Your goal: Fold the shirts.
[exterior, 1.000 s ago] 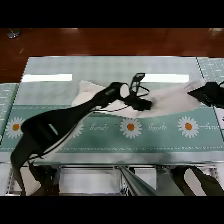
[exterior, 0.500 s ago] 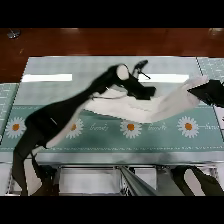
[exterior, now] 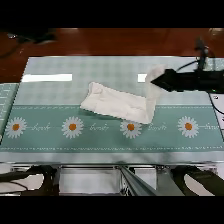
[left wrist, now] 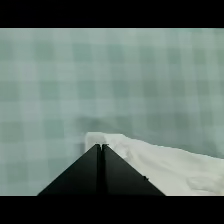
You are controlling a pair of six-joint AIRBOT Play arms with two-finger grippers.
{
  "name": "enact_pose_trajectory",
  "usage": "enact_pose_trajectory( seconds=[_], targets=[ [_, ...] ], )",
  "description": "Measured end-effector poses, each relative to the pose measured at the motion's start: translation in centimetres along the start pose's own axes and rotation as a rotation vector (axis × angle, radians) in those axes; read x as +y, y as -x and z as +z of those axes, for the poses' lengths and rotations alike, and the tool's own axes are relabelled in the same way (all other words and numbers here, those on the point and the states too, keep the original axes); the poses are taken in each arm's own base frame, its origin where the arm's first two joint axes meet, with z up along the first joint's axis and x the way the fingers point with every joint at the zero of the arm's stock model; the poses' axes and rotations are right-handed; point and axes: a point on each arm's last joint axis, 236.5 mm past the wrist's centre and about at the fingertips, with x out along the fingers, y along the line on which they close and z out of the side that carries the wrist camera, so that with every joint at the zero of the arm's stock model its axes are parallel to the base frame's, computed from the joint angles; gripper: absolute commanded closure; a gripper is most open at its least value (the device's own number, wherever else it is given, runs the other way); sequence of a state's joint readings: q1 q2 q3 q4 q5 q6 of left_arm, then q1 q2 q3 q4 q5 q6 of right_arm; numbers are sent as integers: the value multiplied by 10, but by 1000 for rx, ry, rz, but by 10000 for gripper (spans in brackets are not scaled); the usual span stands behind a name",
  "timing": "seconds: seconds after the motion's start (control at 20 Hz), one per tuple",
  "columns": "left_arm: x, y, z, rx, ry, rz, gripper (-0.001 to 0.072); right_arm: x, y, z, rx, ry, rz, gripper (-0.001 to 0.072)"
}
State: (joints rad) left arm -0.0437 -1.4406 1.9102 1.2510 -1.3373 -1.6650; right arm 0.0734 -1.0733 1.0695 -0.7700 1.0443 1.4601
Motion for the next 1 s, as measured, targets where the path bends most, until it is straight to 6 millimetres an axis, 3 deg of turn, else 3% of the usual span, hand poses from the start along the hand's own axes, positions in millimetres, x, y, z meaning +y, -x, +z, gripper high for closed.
enact_pose_trajectory(
  seconds=[0.15, 0.3, 0.5, 0.7, 0.75, 0.8, 0.85, 1.0],
  targets=[
    [39, 62, -31, -49, -16, 110, 680, 31, -63, 5, 78, 43, 45, 681],
    [53, 83, -89, -74, 10, 147, 680, 53, -126, -7, 171, 76, 73, 681],
    [71, 71, -169, -98, 86, 161, 679, 68, -198, -31, 276, 86, 88, 681],
    [69, 39, -229, -44, 181, 86, 680, 83, -243, -57, 357, 93, 105, 680],
    [68, 32, -240, -24, 196, 73, 680, 86, -250, -62, 368, 90, 108, 535],
    [68, 27, -248, -9, 206, 64, 680, 87, -257, -68, 383, 91, 109, 107],
    [68, 23, -252, -5, 215, 56, 680, 89, -261, -74, 398, 94, 110, 77],
    [68, 15, -260, 15, 228, 44, 680, 82, -259, -81, 455, 111, 109, 78]
  ],
)
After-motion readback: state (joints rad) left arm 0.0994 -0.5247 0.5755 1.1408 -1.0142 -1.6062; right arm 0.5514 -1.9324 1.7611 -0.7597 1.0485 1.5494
